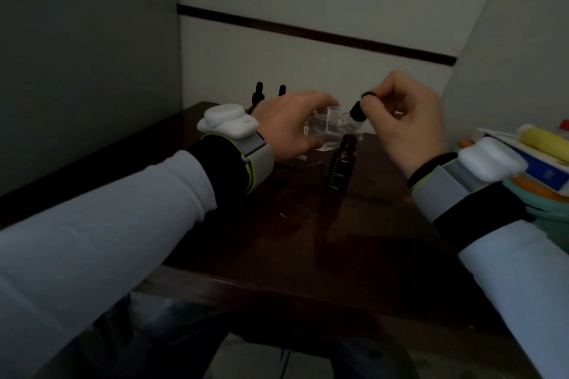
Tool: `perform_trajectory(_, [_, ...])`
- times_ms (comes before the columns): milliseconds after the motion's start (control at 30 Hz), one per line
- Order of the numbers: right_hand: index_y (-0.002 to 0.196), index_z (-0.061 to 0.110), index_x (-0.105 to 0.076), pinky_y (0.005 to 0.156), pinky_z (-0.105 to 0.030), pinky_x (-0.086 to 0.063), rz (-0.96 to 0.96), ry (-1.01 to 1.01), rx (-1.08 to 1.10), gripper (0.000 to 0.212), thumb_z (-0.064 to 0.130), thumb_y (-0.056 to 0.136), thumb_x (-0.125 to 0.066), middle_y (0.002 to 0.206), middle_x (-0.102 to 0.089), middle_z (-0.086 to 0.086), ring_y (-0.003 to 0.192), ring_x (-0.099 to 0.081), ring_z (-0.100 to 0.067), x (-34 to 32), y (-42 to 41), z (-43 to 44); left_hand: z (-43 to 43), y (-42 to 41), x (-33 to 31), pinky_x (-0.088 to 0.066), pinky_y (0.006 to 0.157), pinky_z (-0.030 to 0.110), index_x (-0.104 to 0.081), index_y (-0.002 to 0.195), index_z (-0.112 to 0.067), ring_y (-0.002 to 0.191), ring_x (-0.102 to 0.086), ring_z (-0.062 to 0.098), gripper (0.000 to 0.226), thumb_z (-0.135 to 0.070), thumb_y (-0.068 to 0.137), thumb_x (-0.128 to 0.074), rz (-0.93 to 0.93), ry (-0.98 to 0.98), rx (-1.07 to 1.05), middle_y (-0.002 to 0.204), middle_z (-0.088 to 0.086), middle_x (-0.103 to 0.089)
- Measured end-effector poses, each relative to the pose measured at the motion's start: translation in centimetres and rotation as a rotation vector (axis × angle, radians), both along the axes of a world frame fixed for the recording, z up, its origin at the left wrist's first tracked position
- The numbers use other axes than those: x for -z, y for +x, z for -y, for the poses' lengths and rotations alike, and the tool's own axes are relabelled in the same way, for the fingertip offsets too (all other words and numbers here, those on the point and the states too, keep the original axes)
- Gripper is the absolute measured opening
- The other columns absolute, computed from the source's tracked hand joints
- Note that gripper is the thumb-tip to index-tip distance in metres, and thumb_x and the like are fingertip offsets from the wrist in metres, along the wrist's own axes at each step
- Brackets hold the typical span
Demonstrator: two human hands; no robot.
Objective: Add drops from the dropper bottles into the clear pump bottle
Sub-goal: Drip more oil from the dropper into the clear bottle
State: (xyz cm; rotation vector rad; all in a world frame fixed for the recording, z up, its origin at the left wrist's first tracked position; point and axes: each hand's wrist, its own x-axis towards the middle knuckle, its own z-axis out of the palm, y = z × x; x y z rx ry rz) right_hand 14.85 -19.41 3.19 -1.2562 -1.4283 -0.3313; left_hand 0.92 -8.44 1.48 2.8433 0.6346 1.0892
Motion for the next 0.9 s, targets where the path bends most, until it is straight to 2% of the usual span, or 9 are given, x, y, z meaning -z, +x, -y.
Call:
perform_trajectory(167, [0.064, 0.031, -0.047, 0.050, -0.009, -0.030, 0.016, -0.023, -0.009, 0.023, 0.020, 0.080, -0.060, 0.053, -0.050, 0.023, 0.050, -0.042, 0.000, 0.0, -0.1, 0.1, 0.1, 0.0, -0.1, -0.048, 0.089, 0.037, -0.049, 0.130, -0.030, 0.110, -0.055, 0.015, 0.056, -0.029, 0.079, -0.071, 0.003, -0.007, 0.004, 0.121, -0.007, -0.058])
perform_trajectory(433, [0.062, 0.029, -0.047, 0.048, -0.009, -0.028, 0.018, -0.040, -0.009, 0.025, 0.018, 0.079, -0.060, 0.048, -0.047, 0.018, 0.047, -0.038, 0.000, 0.0, -0.2, 0.2, 0.1, 0.0, 0.0, -0.045, 0.086, 0.031, -0.048, 0.131, -0.030, 0.110, -0.055, 0.014, 0.056, -0.029, 0.080, -0.070, -0.011, 0.006, 0.011, 0.123, -0.007, -0.057])
perform_trajectory(533, [0.065, 0.031, -0.045, 0.049, -0.009, -0.029, -0.009, 0.075, 0.016, 0.025, 0.018, 0.081, -0.059, 0.055, -0.045, 0.014, 0.047, -0.039, 0.002, -0.4, -0.5, 0.5, 0.1, 0.0, -0.1, -0.044, 0.086, 0.030, -0.048, 0.131, -0.031, 0.110, -0.055, 0.013, 0.055, -0.029, 0.080, -0.070, -0.016, 0.002, 0.012, 0.123, -0.008, -0.057])
perform_trajectory(700, [0.069, 0.030, -0.043, 0.049, -0.011, -0.028, -0.102, 0.301, 0.028, 0.019, 0.020, 0.081, -0.055, 0.052, -0.047, 0.023, 0.046, -0.038, 0.002, -1.6, -0.2, 1.4, 0.0, -0.2, -0.1, -0.047, 0.087, 0.034, -0.048, 0.131, -0.031, 0.109, -0.055, 0.014, 0.055, -0.029, 0.080, -0.070, -0.016, -0.014, 0.005, 0.122, -0.008, -0.058])
perform_trajectory(800, [0.067, 0.029, -0.042, 0.048, -0.011, -0.027, -0.108, 0.285, 0.010, 0.022, 0.017, 0.080, -0.054, 0.050, -0.047, 0.023, 0.045, -0.036, 0.002, -1.6, -0.2, 1.4, 0.0, -0.1, -0.1, -0.048, 0.087, 0.036, -0.048, 0.130, -0.031, 0.110, -0.055, 0.015, 0.054, -0.029, 0.081, -0.069, -0.021, -0.012, 0.004, 0.122, -0.008, -0.058])
perform_trajectory(900, [0.066, 0.028, -0.041, 0.048, -0.010, -0.027, -0.069, 0.229, 0.008, 0.023, 0.017, 0.081, -0.055, 0.053, -0.043, 0.014, 0.045, -0.036, 0.001, -1.3, -0.3, 1.3, -0.1, 0.0, 0.0, -0.048, 0.088, 0.038, -0.048, 0.131, -0.031, 0.109, -0.055, 0.015, 0.055, -0.028, 0.080, -0.070, -0.019, -0.010, 0.004, 0.122, -0.007, -0.058])
